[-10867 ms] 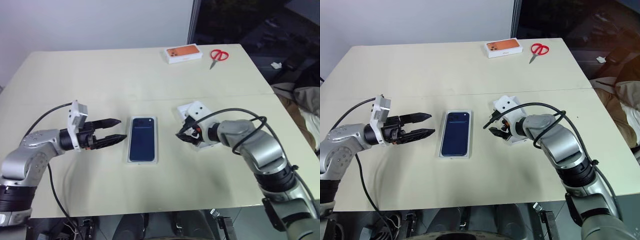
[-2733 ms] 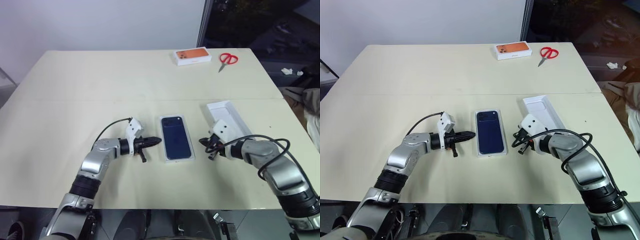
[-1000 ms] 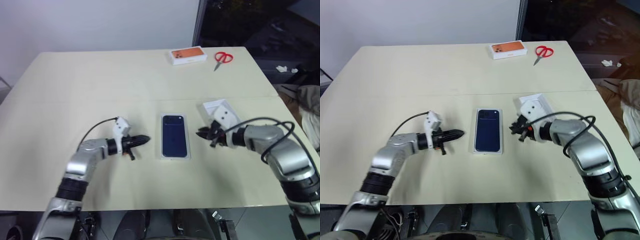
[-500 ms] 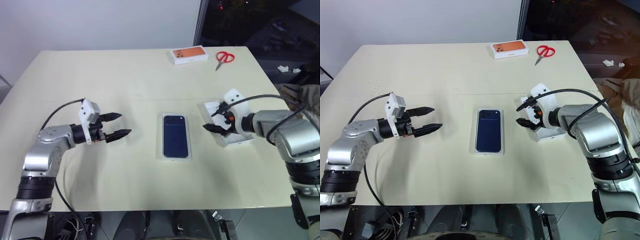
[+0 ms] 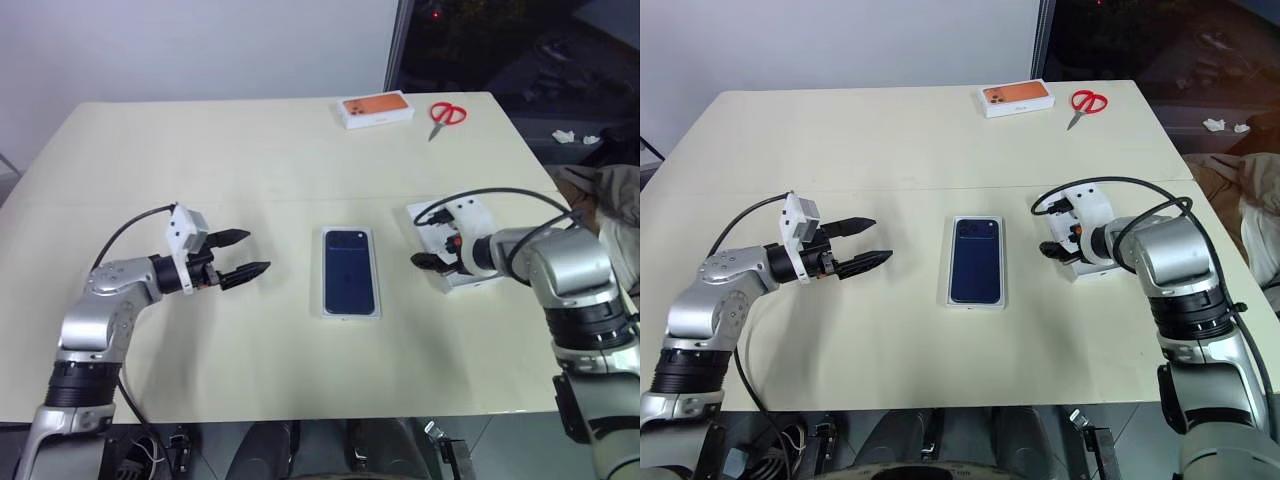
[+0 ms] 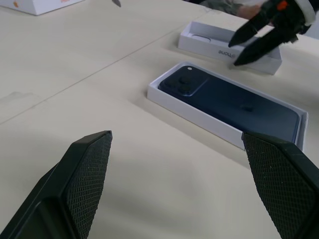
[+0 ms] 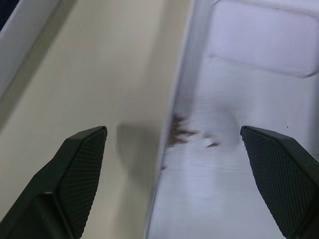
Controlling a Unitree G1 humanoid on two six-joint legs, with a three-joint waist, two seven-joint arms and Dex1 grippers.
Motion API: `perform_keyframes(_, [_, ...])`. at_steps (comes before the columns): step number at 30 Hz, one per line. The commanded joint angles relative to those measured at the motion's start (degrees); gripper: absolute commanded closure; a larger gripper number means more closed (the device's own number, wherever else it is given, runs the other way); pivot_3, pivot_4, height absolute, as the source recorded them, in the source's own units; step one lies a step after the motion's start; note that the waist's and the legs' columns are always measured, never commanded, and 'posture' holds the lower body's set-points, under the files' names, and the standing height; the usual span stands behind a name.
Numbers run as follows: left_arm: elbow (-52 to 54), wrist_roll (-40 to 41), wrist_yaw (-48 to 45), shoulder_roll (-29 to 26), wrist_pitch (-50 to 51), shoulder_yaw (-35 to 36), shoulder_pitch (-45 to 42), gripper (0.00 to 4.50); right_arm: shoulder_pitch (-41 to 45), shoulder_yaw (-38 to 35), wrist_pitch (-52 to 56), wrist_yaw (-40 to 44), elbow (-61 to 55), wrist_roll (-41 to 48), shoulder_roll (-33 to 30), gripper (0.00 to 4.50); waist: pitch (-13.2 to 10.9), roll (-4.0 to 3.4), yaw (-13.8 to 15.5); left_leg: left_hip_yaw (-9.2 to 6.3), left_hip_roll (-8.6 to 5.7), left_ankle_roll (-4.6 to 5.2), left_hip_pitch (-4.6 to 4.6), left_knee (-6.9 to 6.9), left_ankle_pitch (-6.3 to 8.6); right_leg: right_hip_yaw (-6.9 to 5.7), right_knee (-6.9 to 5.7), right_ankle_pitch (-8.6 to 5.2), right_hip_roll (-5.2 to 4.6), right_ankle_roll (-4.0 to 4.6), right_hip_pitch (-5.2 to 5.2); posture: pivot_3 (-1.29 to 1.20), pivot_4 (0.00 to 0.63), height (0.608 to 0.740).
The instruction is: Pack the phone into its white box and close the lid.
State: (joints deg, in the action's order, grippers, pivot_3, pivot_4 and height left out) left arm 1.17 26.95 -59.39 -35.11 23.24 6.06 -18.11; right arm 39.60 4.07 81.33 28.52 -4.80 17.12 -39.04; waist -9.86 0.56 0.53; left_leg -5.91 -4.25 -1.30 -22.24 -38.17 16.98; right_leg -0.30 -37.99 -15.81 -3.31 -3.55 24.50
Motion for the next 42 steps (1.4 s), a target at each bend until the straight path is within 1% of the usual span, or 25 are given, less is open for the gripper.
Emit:
perform_keyframes(1, [2.1,0.9,0.5,0.1,-0.6,0.8,0.5,0.12,3.4,-2.8,6.7,-1.5,0.5,1.0,2.3,0.0,0.0,0.0,-0.1,0.0,0.0,0.0,0.0,0.0,0.0,0.0,0.0,0.0,0.0,0.0,0.0,0.0,0.15,0.74])
perform_keyframes(4, [2.6,0.9,1.0,0.4,-0.6,0.7,1.0,0.12,5.7,-3.1,10.8,-2.2,0.4,1.4,2.9,0.0,0.0,0.0,-0.2,0.0,0.0,0.0,0.0,0.0,0.0,0.0,-0.01,0.0,0.0,0.0,0.01,0.0,0.15,0.74])
perform_keyframes(9, [2.9,1.0,1.6,0.9,-0.8,0.6,1.1,0.12,6.7,-0.8,11.2,-3.3,0.2,3.5,1.6,0.0,0.0,0.0,-0.1,0.0,0.0,0.01,0.0,0.0,0.0,0.0,0.01,0.0,0.0,0.0,0.0,0.0,0.15,0.74])
perform_keyframes(14, [3.1,0.5,1.9,1.3,-1.2,0.4,1.1,0.12,6.2,-2.1,11.2,-6.0,1.2,4.6,2.6,0.0,0.0,0.0,-0.1,0.0,0.0,0.01,-0.01,0.0,0.0,0.0,0.0,0.0,0.0,0.01,0.0,0.0,0.15,0.74])
perform_keyframes(15, [3.1,0.5,1.9,1.3,-1.2,0.4,1.1,0.0,5.9,-1.8,11.2,-6.3,1.0,4.9,2.7,0.54,0.0,0.0,-0.1,0.0,0.0,0.01,-0.01,0.0,0.0,0.0,0.0,0.0,0.0,0.0,0.0,0.0,0.15,0.74])
perform_keyframes(16, [3.0,0.6,2.0,1.3,-1.2,0.4,1.1,0.0,5.6,-1.7,11.2,-6.8,0.8,5.1,2.9,0.78,0.0,0.0,-0.2,0.0,0.0,0.01,-0.01,0.0,0.0,0.0,0.0,0.0,0.0,0.01,0.01,0.0,0.15,0.74])
perform_keyframes(20, [3.3,0.6,2.1,1.4,-1.3,0.4,1.2,0.0,4.6,-1.1,11.2,-8.5,-0.1,5.3,3.6,2.86,0.0,0.0,-0.3,0.01,0.0,0.01,-0.01,0.0,0.0,0.0,0.0,0.0,0.0,0.0,0.01,0.0,0.15,0.74])
perform_keyframes(22, [3.5,0.7,2.3,1.5,-1.2,0.3,1.2,0.0,3.9,-1.2,11.2,-9.1,-0.4,5.7,4.2,3.8,0.0,0.0,-0.3,0.01,0.0,0.01,-0.01,0.0,0.0,0.0,-0.01,0.0,0.0,0.0,0.01,0.0,0.15,0.74])
perform_keyframes(23, [3.4,0.7,2.3,1.5,-1.2,0.4,1.3,0.0,3.4,-1.2,11.2,-9.4,-0.6,5.8,4.4,4.38,0.0,0.01,-0.4,0.01,0.0,0.01,-0.01,0.0,0.0,0.0,-0.01,0.0,0.0,0.01,0.01,0.0,0.15,0.74])
perform_keyframes(24, [3.4,0.6,2.3,1.5,-1.3,0.4,1.3,0.0,2.8,-1.1,11.2,-9.7,-0.7,5.9,4.6,4.45,0.0,0.01,-0.4,0.01,0.0,0.01,-0.01,0.0,0.0,0.0,-0.01,0.0,0.01,0.01,0.01,0.0,0.15,0.74])
perform_keyframes(29, [3.2,0.6,2.4,1.3,-1.4,0.8,1.4,0.0,2.2,-1.2,11.2,-10.4,-1.2,5.7,4.4,4.45,0.0,0.02,-0.3,0.0,0.0,0.01,0.0,-0.01,0.0,0.0,-0.01,0.0,0.01,0.01,0.0,0.0,0.15,0.74])
perform_keyframes(31, [3.1,0.8,2.5,1.2,-1.2,1.0,1.3,0.0,3.7,-4.0,11.2,-11.0,-1.1,5.1,6.1,4.45,0.0,0.02,-0.3,0.01,0.0,0.01,0.0,-0.01,0.0,0.0,-0.02,0.0,0.01,0.01,0.0,0.0,0.15,0.74])
perform_keyframes(33, [2.8,0.9,2.5,1.1,-1.1,1.3,1.1,0.0,3.7,-2.4,7.0,-8.9,-3.0,5.4,4.6,4.45,0.0,0.01,-0.4,0.01,0.0,0.01,0.0,-0.01,0.0,0.0,-0.02,0.01,0.01,0.0,0.0,0.0,0.15,0.74])
perform_keyframes(35, [2.5,0.7,2.5,1.0,-1.3,1.3,1.0,0.0,4.5,-2.6,5.8,-7.2,-2.8,6.2,4.1,4.45,0.0,0.01,-0.6,0.01,0.0,0.01,0.0,-0.01,0.0,0.0,-0.02,0.01,0.01,0.01,0.01,0.0,0.15,0.74])
perform_keyframes(37, [2.2,0.6,2.3,0.8,-1.5,1.3,0.8,0.0,6.2,-2.4,3.5,-3.0,-2.5,8.2,3.0,4.45,0.0,0.0,-1.0,0.01,0.0,0.01,0.0,0.0,0.0,0.0,-0.01,0.01,0.02,0.0,0.01,0.0,0.15,0.74])
perform_keyframes(39, [1.8,0.8,2.1,0.7,-1.2,1.4,0.6,0.0,8.6,-7.3,6.4,-1.4,-1.7,10.9,5.7,4.45,0.0,-0.01,-1.4,0.01,0.0,0.01,-0.01,0.0,0.0,0.0,-0.01,0.01,0.02,0.0,0.01,0.0,0.15,0.74])
perform_keyframes(40, [1.6,0.8,2.1,0.6,-1.2,1.5,0.4,0.0,10.1,-10.4,7.3,-2.1,-1.2,11.4,7.6,4.45,0.0,-0.01,-1.5,0.01,0.0,0.01,0.0,0.0,0.0,0.0,-0.02,0.01,0.02,0.0,0.01,0.0,0.15,0.74])
perform_keyframes(41, [1.4,0.8,2.1,0.6,-1.3,1.6,0.1,0.0,12.6,-16.6,8.3,-3.1,-0.1,12.5,11.9,4.45,0.0,-0.01,-1.6,0.01,0.02,0.01,0.0,0.0,0.0,0.0,-0.03,0.01,0.04,0.0,0.01,0.0,0.15,0.74])
perform_keyframes(42, [1.2,0.8,2.1,0.6,-1.4,1.6,-0.1,0.0,14.3,-20.8,8.8,-3.8,0.6,13.1,14.8,4.45,0.0,-0.01,-1.7,0.01,0.05,0.01,0.0,0.01,0.0,0.0,-0.05,0.01,0.06,0.0,0.03,0.0,0.15,0.74])
